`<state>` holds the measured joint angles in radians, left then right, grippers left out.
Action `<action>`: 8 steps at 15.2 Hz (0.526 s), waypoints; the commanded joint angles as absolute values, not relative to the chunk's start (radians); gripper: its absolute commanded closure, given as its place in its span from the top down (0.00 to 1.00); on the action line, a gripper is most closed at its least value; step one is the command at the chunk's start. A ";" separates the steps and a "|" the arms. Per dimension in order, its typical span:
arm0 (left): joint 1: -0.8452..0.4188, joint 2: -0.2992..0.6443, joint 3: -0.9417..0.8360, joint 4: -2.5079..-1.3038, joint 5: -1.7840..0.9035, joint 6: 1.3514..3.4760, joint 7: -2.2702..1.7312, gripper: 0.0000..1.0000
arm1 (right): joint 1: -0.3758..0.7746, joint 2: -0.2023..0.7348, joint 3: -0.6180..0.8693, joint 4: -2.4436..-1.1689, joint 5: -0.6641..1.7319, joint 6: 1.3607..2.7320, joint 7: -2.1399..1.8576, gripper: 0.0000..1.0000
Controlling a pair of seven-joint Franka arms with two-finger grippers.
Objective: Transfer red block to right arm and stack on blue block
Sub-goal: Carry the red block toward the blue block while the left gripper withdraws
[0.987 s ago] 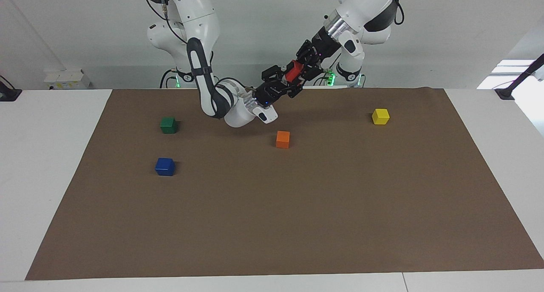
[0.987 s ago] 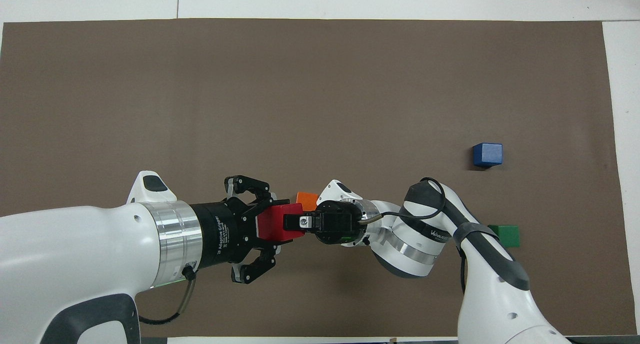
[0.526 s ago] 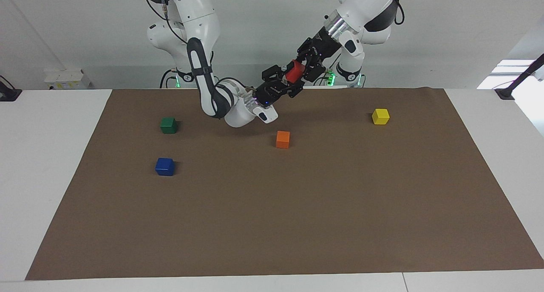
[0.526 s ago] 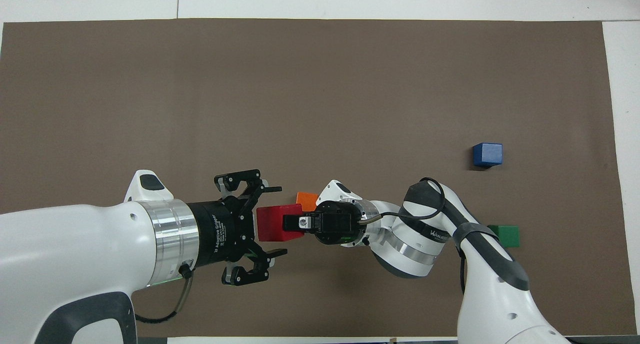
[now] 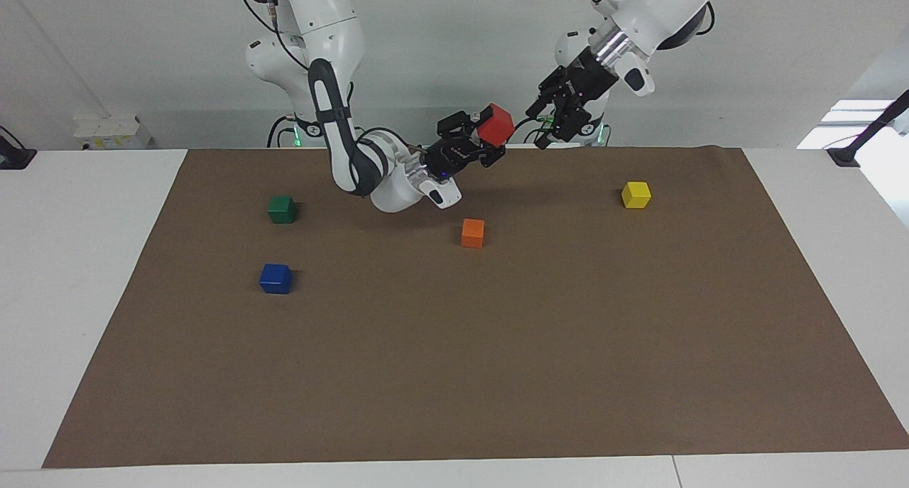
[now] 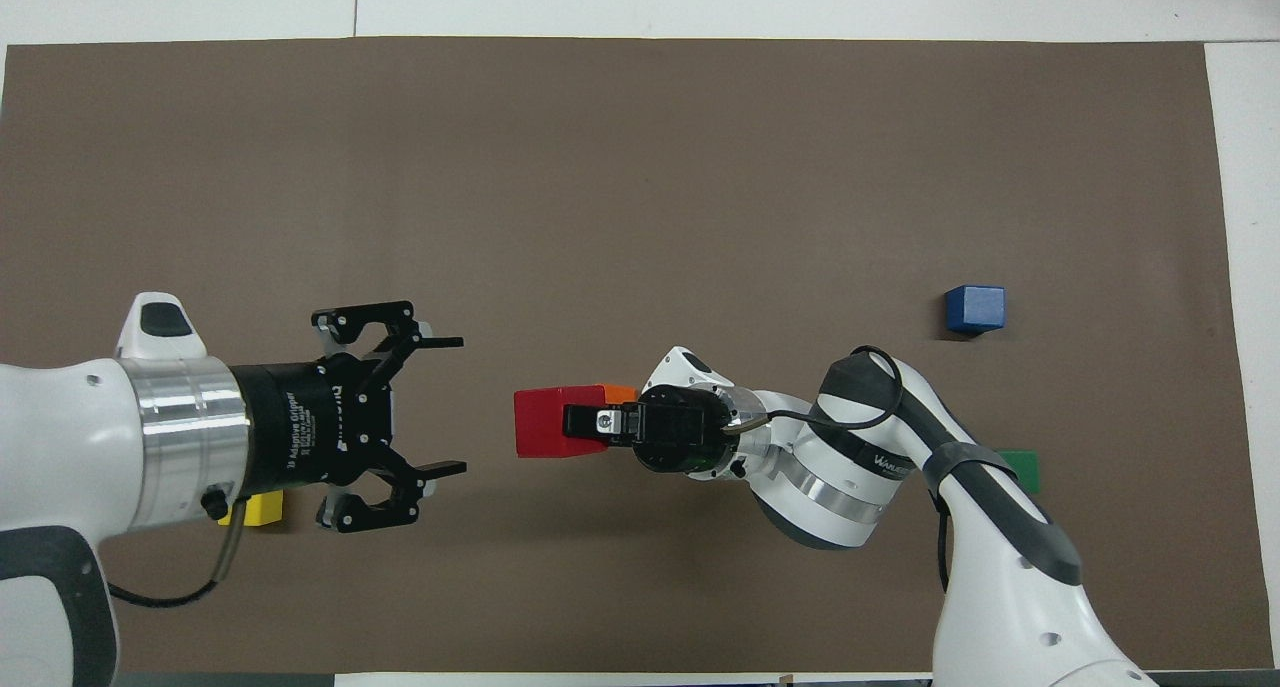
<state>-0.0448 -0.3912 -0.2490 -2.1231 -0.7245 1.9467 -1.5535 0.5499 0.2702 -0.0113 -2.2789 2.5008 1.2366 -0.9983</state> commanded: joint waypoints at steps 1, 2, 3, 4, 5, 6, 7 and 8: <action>0.061 -0.388 -0.256 -2.102 -0.681 1.914 -1.412 1.00 | 0.499 0.151 -0.012 -2.286 2.424 1.414 -0.921 0.00; 0.075 -0.362 -0.258 -2.085 -0.614 1.916 -1.372 1.00 | 0.479 0.093 -0.009 -2.286 2.360 1.516 -0.876 0.00; 0.071 -0.324 -0.258 -2.056 -0.541 1.922 -1.320 1.00 | 0.465 0.036 -0.011 -2.284 2.306 1.604 -0.821 0.00; 0.064 -0.284 -0.258 -2.034 -0.473 1.928 -1.254 1.00 | 0.451 -0.016 -0.011 -2.284 2.271 1.662 -0.761 0.00; 0.074 -0.252 -0.258 -2.011 -0.431 1.927 -1.194 1.00 | 0.440 -0.056 -0.011 -2.283 2.246 1.701 -0.705 0.00; 0.080 -0.194 -0.256 -1.967 -0.405 1.913 -1.151 1.00 | 0.428 -0.096 -0.014 -2.281 2.200 1.741 -0.660 0.00; 0.081 -0.143 -0.255 -1.921 -0.350 1.914 -1.120 1.00 | 0.410 -0.130 -0.014 -2.270 2.130 1.793 -0.617 0.00; 0.081 -0.105 -0.256 -1.884 -0.263 1.911 -1.068 1.00 | 0.388 -0.162 -0.012 -2.258 2.032 1.843 -0.560 0.00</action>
